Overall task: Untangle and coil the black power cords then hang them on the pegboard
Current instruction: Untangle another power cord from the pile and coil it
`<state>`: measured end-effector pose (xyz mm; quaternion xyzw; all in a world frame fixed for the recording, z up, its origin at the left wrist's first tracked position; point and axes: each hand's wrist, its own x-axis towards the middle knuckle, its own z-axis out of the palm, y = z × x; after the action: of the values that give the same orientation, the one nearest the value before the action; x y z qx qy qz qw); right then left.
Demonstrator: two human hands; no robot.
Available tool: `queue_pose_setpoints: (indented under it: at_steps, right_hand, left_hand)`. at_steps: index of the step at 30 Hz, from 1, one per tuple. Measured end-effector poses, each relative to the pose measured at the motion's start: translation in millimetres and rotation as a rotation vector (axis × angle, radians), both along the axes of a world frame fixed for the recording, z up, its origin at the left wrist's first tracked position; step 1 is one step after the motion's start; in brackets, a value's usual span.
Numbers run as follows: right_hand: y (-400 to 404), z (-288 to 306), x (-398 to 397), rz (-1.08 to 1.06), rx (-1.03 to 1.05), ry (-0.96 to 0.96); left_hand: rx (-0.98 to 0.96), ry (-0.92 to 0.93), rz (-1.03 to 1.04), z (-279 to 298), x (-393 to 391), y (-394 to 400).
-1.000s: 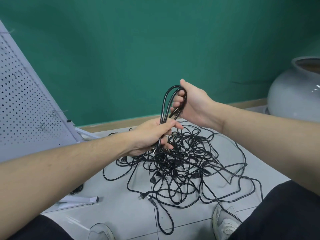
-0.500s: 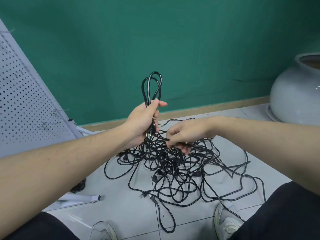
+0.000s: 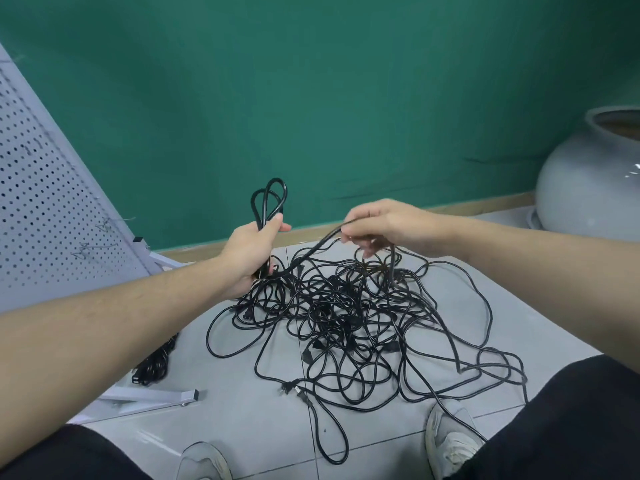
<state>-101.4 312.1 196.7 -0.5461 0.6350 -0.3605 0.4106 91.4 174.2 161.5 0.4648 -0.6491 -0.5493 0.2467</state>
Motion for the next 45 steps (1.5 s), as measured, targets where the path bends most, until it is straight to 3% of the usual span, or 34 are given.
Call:
queue_pose_setpoints:
  at_steps: [3, 7, 10, 14, 19, 24, 28, 31, 36, 41, 45]
  right_hand:
    - [-4.4, 3.3, 9.3, -0.091, -0.123, -0.016]
    - [-8.4, 8.4, 11.2, -0.289, -0.173, 0.114]
    - [-11.1, 7.9, 6.8, -0.394, -0.159, 0.146]
    - [-14.4, 5.1, 5.0, -0.364, -0.124, -0.006]
    - [-14.0, 11.6, 5.7, -0.254, -0.141, -0.325]
    - [-11.7, 8.6, 3.9, -0.352, -0.228, -0.178]
    - [-13.2, 8.8, -0.7, -0.545, -0.339, -0.038]
    - [-13.8, 7.2, 1.6, -0.609, -0.245, -0.011]
    - [-10.5, 6.6, 6.3, -0.494, 0.024, -0.198]
    - [-13.7, 13.9, 13.1, -0.453, -0.098, -0.565]
    - [-16.2, 23.4, 26.0, -0.492, -0.187, -0.735]
  left_hand:
    - [0.065, -0.034, -0.044, 0.1, -2.1, 6.4]
    - [0.142, -0.032, -0.131, 3.9, -5.6, 13.9]
    - [0.093, -0.021, -0.245, 9.2, -7.6, 19.0]
    - [-0.124, -0.138, -0.379, 9.0, -12.4, 28.1]
    - [-0.171, -0.203, -0.395, 3.8, -14.6, 28.6]
    - [-0.144, -0.136, -0.393, 2.5, -15.4, 28.7]
    - [0.034, 0.02, -0.43, 5.6, -17.4, 36.6]
    - [-0.006, 0.013, -0.452, 6.9, -16.1, 45.9]
    - [-0.092, 0.006, -0.487, 6.6, -15.6, 43.2]
    - [-0.09, 0.062, -0.459, 13.5, -14.7, 45.3]
    - [-0.046, 0.088, -0.485, 20.2, -15.6, 48.6]
